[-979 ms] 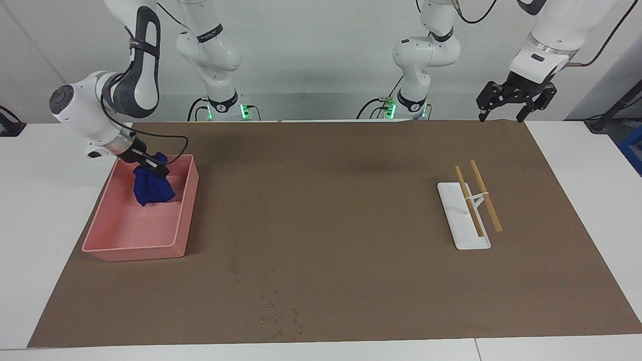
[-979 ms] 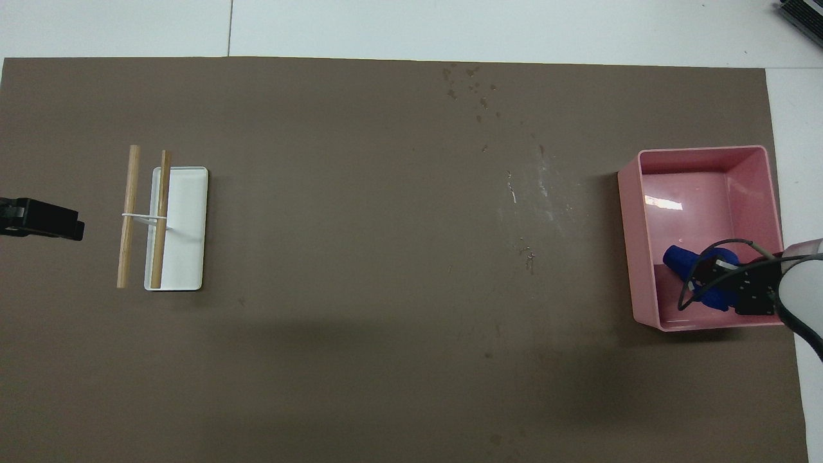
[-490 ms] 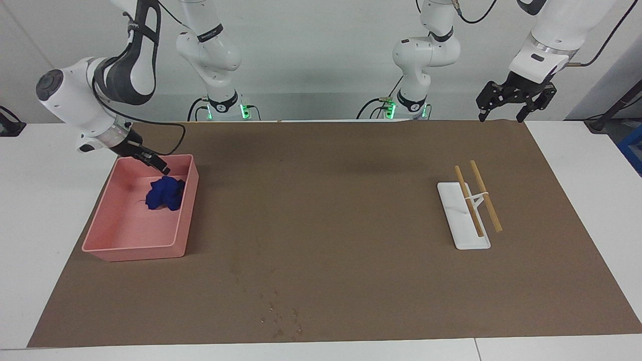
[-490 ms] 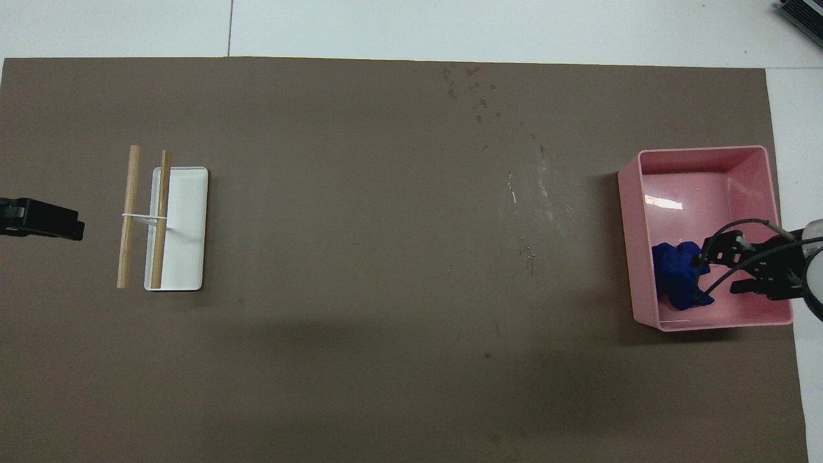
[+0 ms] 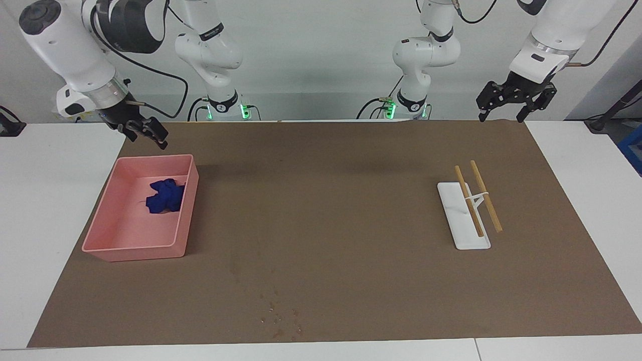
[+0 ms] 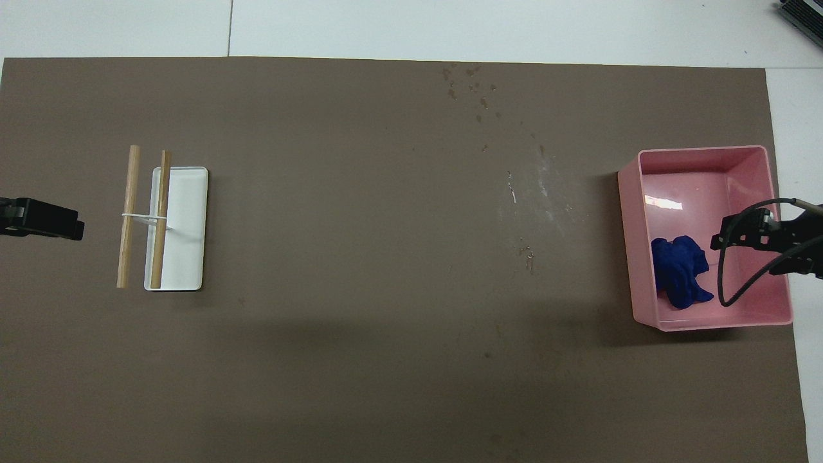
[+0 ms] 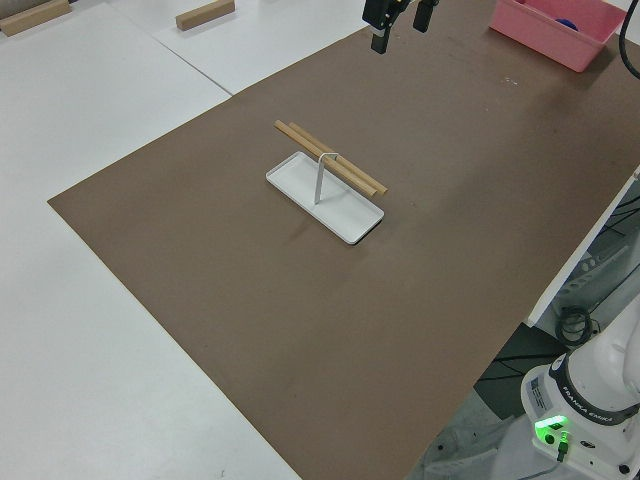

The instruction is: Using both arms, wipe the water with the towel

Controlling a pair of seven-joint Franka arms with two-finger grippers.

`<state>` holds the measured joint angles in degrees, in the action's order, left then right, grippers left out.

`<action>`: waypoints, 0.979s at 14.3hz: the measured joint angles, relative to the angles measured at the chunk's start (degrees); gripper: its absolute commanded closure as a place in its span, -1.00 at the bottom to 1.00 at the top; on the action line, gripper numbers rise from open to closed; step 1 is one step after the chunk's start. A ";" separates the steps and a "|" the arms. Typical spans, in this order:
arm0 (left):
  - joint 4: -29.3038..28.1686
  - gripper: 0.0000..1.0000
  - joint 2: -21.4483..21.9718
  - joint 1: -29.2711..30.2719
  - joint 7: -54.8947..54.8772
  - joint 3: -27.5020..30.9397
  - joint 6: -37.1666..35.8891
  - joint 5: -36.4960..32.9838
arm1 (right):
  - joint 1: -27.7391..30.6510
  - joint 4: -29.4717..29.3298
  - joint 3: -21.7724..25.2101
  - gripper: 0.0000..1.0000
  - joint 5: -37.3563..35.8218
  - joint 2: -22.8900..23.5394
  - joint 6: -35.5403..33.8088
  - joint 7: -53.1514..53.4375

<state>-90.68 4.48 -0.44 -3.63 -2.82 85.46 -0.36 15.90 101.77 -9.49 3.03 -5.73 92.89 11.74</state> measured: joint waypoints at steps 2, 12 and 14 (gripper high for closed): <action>0.00 -1.00 0.00 0.00 0.00 0.00 0.00 0.00 | -2.81 -3.75 -0.25 -1.00 -2.11 0.07 -1.34 0.00; 0.00 -1.00 0.00 0.00 0.00 0.00 0.00 0.00 | -9.46 -12.10 -0.70 -1.00 -2.62 3.70 -5.14 0.13; 0.00 -1.00 0.00 0.00 0.00 0.00 0.00 0.00 | -9.47 -12.23 -0.70 -0.99 -2.62 3.73 -5.14 0.18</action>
<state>-90.68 4.48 -0.44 -3.63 -2.82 85.46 -0.36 6.44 89.54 -10.19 0.41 -2.00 87.75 11.92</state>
